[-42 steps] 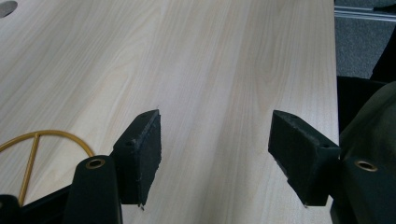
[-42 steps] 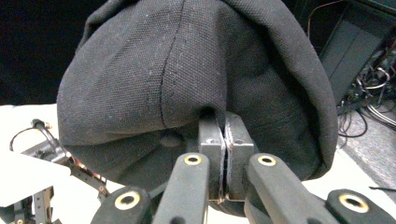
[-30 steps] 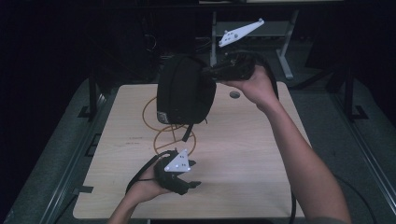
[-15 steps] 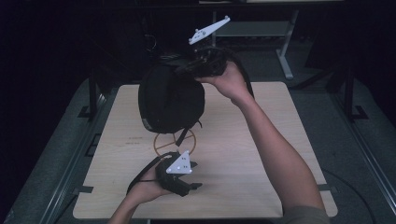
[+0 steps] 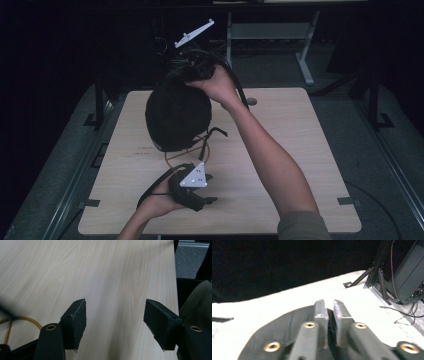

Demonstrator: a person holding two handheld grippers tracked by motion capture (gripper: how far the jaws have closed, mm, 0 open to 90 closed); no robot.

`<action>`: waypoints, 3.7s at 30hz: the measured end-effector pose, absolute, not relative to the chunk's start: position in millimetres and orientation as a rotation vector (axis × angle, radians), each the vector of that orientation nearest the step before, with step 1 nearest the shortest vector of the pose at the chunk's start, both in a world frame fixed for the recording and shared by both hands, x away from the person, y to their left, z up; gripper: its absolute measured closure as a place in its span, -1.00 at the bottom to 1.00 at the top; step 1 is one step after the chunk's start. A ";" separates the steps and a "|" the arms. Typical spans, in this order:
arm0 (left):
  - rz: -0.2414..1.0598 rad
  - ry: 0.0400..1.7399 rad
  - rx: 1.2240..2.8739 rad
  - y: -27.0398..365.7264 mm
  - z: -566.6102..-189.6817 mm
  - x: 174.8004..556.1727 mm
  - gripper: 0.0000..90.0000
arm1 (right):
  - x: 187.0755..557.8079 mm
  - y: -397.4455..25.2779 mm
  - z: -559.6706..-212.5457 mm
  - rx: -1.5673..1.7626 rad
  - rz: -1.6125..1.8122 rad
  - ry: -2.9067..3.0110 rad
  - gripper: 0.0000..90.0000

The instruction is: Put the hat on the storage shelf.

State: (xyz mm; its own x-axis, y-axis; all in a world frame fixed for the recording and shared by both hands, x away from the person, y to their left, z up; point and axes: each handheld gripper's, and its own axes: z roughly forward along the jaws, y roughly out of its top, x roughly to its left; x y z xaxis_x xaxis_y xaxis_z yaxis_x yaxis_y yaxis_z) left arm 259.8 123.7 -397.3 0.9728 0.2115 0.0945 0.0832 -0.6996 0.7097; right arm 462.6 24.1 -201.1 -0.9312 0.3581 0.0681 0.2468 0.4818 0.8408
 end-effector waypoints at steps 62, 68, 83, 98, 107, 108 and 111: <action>0.233 0.274 2.325 131.3 -407.5 268.0 -0.34 | 424.2 -119.5 -258.5 0.803 1.538 2.528 -0.42; 0.227 0.282 2.322 131.2 -408.3 267.9 -0.34 | 419.9 -130.5 -265.0 0.831 1.541 2.518 -0.44; 0.235 0.279 2.336 133.0 -409.0 269.6 -0.35 | 412.0 -154.2 -289.2 0.908 1.533 2.520 -0.51; 0.234 0.297 2.338 134.3 -410.0 271.0 -0.40 | 404.2 -177.5 -303.0 0.971 1.552 2.495 -0.54; 0.232 0.315 2.327 133.2 -410.9 270.8 -0.46 | 398.7 -190.3 -315.0 1.012 1.550 2.486 -0.58; 0.231 0.317 2.328 133.2 -410.9 271.0 -0.46 | 398.2 -191.2 -315.9 1.015 1.549 2.485 -0.59; 0.234 0.315 2.334 133.5 -410.6 271.5 -0.49 | 396.9 -194.7 -319.4 1.024 1.543 2.494 -0.59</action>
